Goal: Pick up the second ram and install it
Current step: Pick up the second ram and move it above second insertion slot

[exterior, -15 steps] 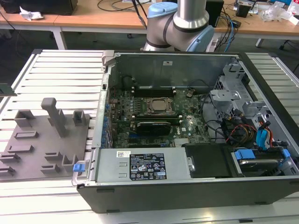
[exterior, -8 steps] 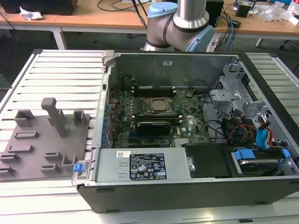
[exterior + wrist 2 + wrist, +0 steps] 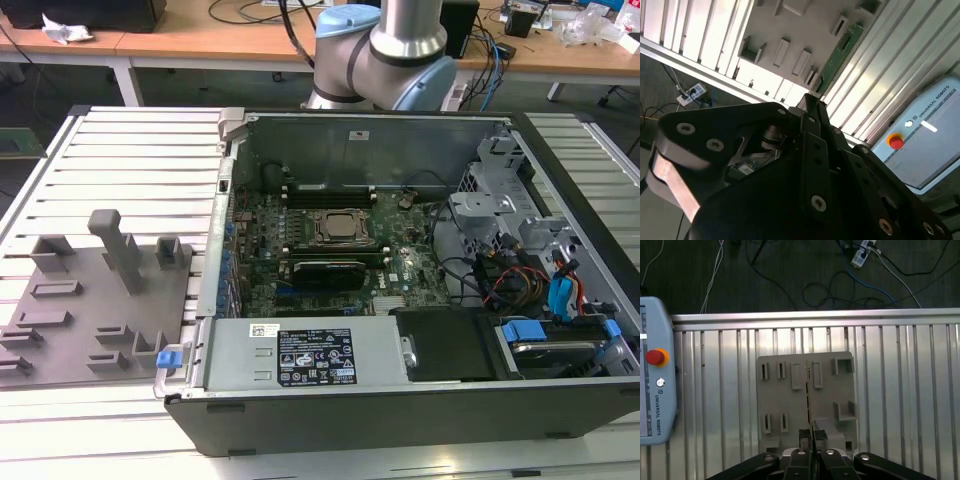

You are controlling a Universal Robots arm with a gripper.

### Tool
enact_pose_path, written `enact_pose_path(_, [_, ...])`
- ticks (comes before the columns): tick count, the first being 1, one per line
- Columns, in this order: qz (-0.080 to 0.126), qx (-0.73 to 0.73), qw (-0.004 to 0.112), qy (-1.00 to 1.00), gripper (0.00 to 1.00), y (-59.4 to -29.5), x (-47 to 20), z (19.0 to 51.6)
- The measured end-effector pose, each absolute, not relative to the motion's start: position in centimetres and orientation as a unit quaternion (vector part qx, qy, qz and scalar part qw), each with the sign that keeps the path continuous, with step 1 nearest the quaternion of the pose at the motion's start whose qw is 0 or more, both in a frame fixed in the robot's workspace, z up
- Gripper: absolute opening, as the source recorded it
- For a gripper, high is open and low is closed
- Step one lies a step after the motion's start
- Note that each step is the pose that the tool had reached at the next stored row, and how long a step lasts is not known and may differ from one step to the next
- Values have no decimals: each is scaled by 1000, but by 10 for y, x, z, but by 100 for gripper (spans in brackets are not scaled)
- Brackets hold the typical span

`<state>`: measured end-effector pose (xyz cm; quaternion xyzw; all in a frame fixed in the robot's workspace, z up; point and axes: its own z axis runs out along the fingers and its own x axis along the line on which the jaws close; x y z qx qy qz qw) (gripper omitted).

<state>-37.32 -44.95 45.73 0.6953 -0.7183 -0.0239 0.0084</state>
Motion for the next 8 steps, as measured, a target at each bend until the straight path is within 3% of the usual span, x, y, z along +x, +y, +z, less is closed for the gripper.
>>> enact_pose_path(8, [-24, 695, 8, -718, 13, -415, -371, 458])
